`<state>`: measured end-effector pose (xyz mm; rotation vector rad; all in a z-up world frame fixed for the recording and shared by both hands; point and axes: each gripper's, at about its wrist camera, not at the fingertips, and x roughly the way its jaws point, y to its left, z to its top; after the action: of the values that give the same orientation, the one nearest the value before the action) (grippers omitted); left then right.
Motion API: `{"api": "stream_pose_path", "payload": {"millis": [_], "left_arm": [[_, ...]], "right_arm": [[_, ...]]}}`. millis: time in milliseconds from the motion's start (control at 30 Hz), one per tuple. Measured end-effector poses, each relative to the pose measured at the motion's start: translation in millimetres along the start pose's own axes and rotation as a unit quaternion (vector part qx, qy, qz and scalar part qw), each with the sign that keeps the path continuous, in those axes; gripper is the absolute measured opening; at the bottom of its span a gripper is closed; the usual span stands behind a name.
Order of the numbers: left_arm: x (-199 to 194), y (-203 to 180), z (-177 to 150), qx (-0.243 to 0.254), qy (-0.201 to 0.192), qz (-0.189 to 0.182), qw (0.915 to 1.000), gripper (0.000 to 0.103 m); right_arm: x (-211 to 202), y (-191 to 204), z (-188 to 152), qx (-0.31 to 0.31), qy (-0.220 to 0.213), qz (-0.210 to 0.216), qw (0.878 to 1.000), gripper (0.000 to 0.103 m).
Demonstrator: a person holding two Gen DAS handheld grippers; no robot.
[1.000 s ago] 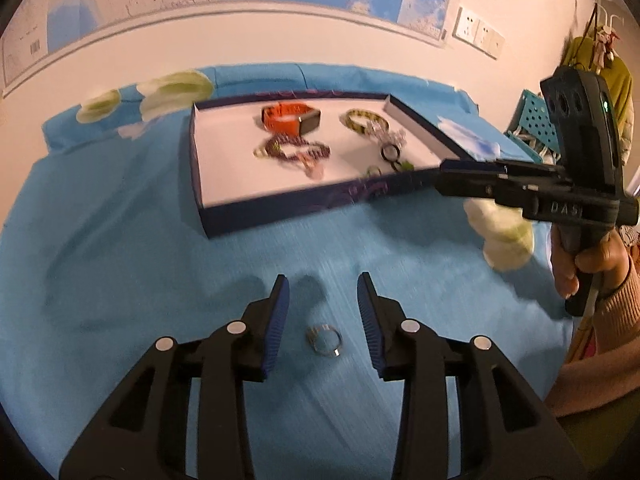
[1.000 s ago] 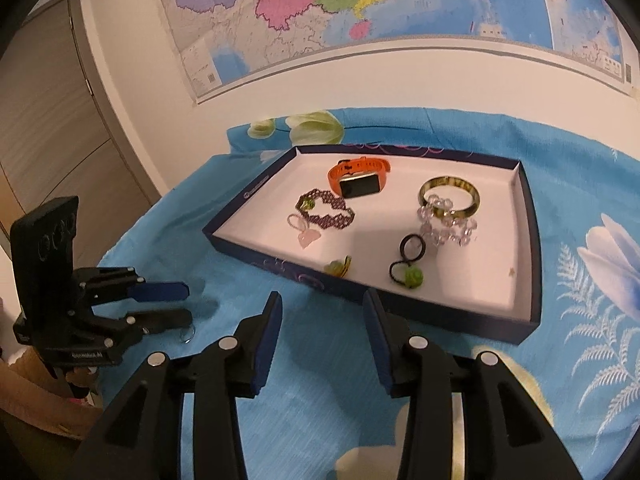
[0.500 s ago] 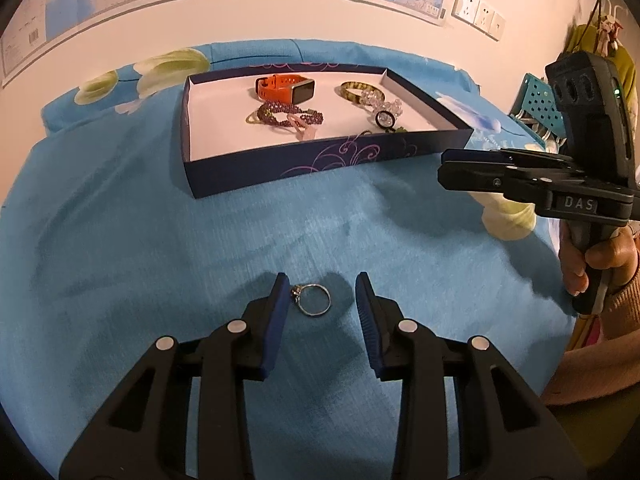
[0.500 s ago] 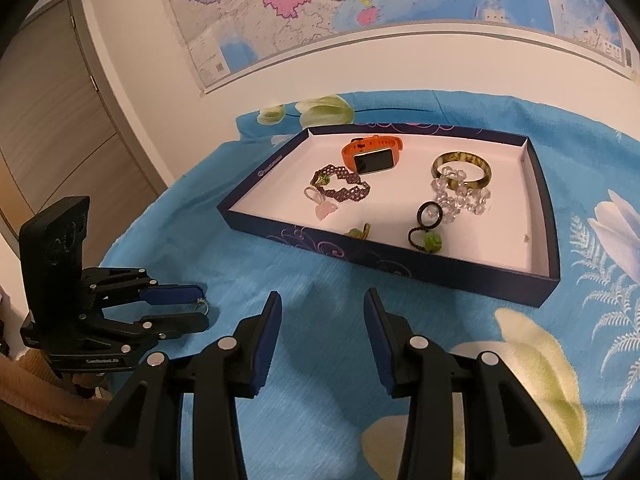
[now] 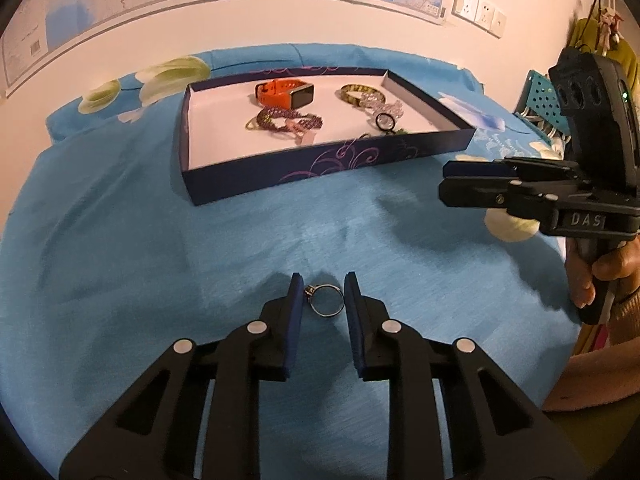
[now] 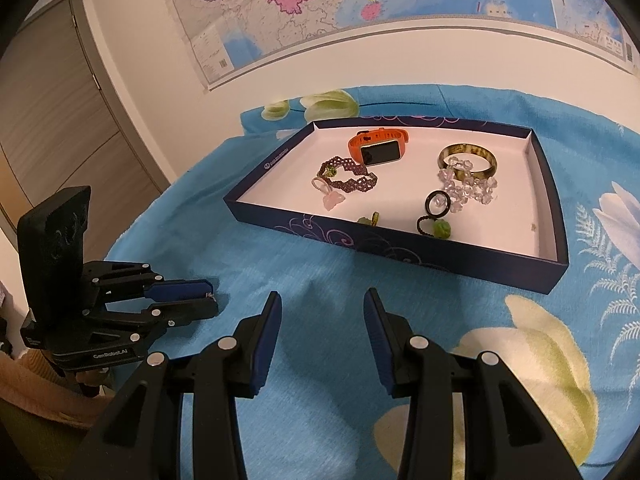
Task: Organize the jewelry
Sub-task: 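Carry the silver ring into the box and open the left tool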
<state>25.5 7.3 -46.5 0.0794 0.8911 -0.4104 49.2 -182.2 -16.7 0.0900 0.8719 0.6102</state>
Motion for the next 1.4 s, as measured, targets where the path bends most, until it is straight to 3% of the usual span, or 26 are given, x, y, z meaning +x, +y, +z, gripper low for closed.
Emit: {"api": "stream_pose_path", "payload": {"millis": [300,633,967,1400], "left_arm": [[-0.3,-7.1,15.0,0.000,-0.019,-0.022,0.9996,0.021],[9.5,-15.8,66.9,0.015,-0.063,-0.027,0.9975,0.021],[40.2,-4.6,109.1,-0.011,-0.065,-0.003,0.9978,0.021],[63.6,3.9,113.4,-0.042,-0.053,0.029,0.9973,0.026]], "right_arm": [[-0.4,-0.8,0.8,0.004,-0.002,0.005,1.000,0.040],[-1.2,-7.2,10.0,0.010,-0.014,0.006,1.000,0.040],[-6.3,-22.6,22.8,0.017,-0.028,-0.008,0.999,0.040],[-7.6,-33.4,30.3,0.026,-0.041,-0.027,0.998,0.042]]}}
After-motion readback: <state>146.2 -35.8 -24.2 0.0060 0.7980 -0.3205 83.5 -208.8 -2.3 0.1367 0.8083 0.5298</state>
